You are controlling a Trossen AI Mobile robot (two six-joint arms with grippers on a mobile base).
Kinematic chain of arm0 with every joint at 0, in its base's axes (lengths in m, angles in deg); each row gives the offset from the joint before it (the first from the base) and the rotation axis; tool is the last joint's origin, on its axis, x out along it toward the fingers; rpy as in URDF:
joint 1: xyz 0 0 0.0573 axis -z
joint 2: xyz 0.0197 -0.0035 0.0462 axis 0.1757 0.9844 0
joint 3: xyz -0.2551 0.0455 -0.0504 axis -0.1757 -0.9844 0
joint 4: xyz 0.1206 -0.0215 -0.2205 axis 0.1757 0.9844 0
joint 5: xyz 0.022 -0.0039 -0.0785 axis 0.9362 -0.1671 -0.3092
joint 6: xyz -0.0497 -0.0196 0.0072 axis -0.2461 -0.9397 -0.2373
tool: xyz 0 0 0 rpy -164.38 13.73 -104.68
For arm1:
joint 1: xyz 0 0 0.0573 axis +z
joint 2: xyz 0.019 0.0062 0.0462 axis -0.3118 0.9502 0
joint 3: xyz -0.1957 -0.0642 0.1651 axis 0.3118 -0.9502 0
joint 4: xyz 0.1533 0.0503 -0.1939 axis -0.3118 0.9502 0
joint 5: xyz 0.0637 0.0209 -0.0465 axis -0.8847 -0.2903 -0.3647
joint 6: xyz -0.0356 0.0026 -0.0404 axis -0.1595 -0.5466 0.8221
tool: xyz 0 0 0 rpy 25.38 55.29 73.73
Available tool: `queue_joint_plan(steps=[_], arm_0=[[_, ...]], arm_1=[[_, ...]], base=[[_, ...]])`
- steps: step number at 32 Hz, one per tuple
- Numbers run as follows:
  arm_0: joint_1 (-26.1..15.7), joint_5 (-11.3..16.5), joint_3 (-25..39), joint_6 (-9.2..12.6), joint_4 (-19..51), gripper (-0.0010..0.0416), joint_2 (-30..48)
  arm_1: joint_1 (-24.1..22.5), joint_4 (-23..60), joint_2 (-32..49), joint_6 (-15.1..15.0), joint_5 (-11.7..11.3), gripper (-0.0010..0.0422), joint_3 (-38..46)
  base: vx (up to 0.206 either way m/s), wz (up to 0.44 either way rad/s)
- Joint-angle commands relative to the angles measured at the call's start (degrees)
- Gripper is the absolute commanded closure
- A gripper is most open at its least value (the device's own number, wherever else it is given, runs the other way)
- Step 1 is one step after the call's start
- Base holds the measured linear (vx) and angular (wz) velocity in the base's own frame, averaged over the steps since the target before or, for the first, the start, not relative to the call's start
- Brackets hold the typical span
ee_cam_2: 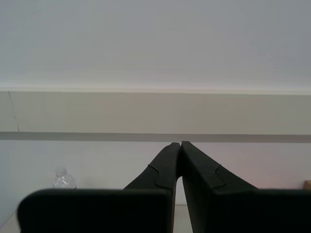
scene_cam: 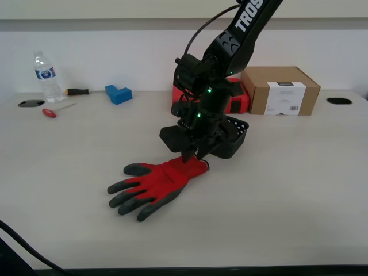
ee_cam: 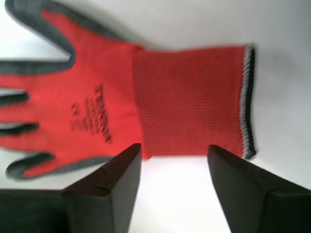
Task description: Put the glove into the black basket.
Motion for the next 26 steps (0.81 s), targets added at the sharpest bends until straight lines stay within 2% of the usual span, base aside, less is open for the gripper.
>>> queue_joint_plan(steps=[1,3,4,5,9,11,13,16,19,26], arm_0=[[0.0,-0.7,0.9,1.4,-1.2,0.0174,0.0],[-0.1,-1.0,1.0,1.6,-2.2,0.0156,0.0],[-0.1,-2.2,1.0,3.5,-3.0,0.0141,0.0],[-0.1,-2.2,1.0,4.2,-3.2,0.0134,0.0],[-0.1,-3.2,1.4,4.9,-3.7,0.0113,1.2],[-0.1,-3.1,4.8,6.9,-0.3,0.0112,5.0],[-0.1,-3.0,8.2,7.8,4.6,0.0112,7.9],[0.1,-3.6,11.6,7.5,8.6,0.0112,10.3],[0.2,-6.4,11.6,7.5,7.4,0.0112,10.3],[0.2,-6.4,10.3,7.4,5.4,0.0125,10.3]], arm_1=[[0.0,-0.3,0.0,0.0,0.0,0.0412,0.0],[0.0,-0.3,0.0,0.0,-0.1,0.0412,0.1],[0.0,-0.3,0.0,0.0,-0.1,0.0412,0.0],[0.0,-0.3,0.0,0.0,0.0,0.0412,0.0],[0.0,-0.3,0.0,0.0,-0.1,0.0412,0.0],[0.0,-0.1,0.0,0.0,-0.1,0.0412,0.0],[0.0,-0.2,0.0,0.0,0.0,0.0412,0.0],[0.0,-0.1,0.0,0.0,-0.1,0.0412,0.0],[0.0,0.0,0.0,0.0,0.0,0.0412,0.0],[0.0,0.0,0.0,0.0,-0.1,0.0412,0.0]], base=[[0.0,0.0],[0.0,0.0],[0.0,0.0],[0.0,0.0],[0.0,0.0],[0.0,0.0],[0.0,0.0],[0.0,0.0],[0.0,0.0],[0.0,0.0]])
